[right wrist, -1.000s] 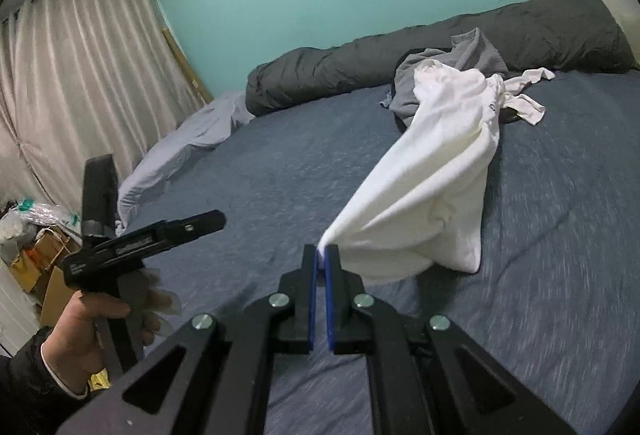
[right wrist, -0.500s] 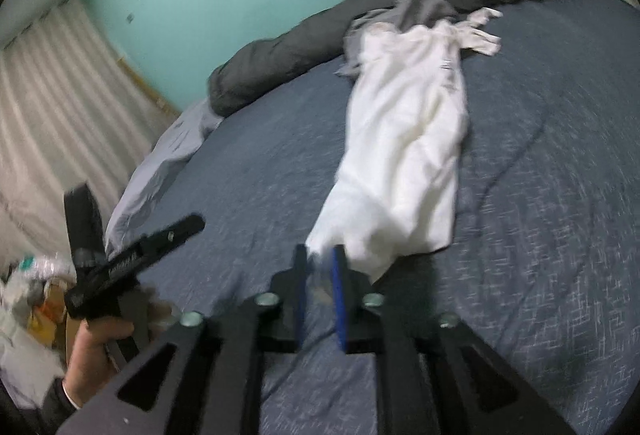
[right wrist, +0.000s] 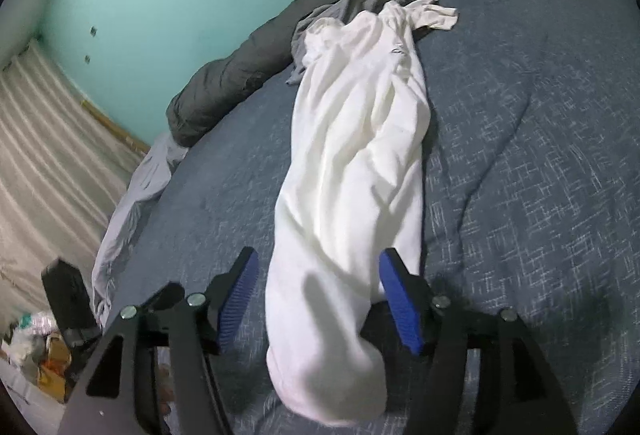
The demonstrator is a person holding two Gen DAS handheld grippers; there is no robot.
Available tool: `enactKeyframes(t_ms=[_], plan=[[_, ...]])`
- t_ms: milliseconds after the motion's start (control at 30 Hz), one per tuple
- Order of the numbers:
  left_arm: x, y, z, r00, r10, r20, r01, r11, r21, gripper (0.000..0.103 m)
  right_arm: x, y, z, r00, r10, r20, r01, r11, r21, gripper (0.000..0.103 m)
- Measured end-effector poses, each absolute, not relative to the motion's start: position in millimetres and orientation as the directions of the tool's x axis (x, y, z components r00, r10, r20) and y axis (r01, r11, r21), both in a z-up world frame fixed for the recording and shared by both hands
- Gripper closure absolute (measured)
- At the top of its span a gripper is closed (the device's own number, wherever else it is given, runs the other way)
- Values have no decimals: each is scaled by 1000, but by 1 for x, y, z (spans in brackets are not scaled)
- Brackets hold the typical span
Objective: Fold clothes
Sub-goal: 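Lay the white shirt flat on the bed and open the right tool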
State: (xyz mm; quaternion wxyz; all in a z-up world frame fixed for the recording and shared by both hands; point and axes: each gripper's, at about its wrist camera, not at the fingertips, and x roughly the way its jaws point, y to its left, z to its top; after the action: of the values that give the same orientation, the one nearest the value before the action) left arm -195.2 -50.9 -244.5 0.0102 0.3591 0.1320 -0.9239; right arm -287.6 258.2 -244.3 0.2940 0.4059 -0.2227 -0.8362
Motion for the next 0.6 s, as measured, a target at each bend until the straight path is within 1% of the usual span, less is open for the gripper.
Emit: enactKeyframes(t_ms=[100,167,333,400,467,533,600], plan=[[-195,-52,-244,-744,78,-663,118,-962,-246,0,-297,253,-245,-503,-664,-553,306,-735,605,38],[-195,-53,-243,-748,76,-660,121,-961,-248,0,-303,251,-248,-508,-640,-576,294,-758,583,38],[-197,-56,-247,-749,71,-659,129,-960,-250,0,-313,247,-269,-473,-635,-611,252,-762,597,38],[-200,-57,-248,-746,77,-661,129,-958,-257,0,-312,242,-273,-459,-631,-625,266,-769,581,46],[-202,-57,-249,-745,84,-662,127,-956,-264,0,-310,238,-275,-449,-633,-630,293,-771,566,63],[-203,-57,-250,-744,88,-663,127,-955,-269,0,-307,234,-273,-446,-631,-634,321,-774,545,74],[-203,-56,-251,-739,93,-668,122,-956,-268,0,-305,234,-272,-446,-633,-632,334,-773,539,82]])
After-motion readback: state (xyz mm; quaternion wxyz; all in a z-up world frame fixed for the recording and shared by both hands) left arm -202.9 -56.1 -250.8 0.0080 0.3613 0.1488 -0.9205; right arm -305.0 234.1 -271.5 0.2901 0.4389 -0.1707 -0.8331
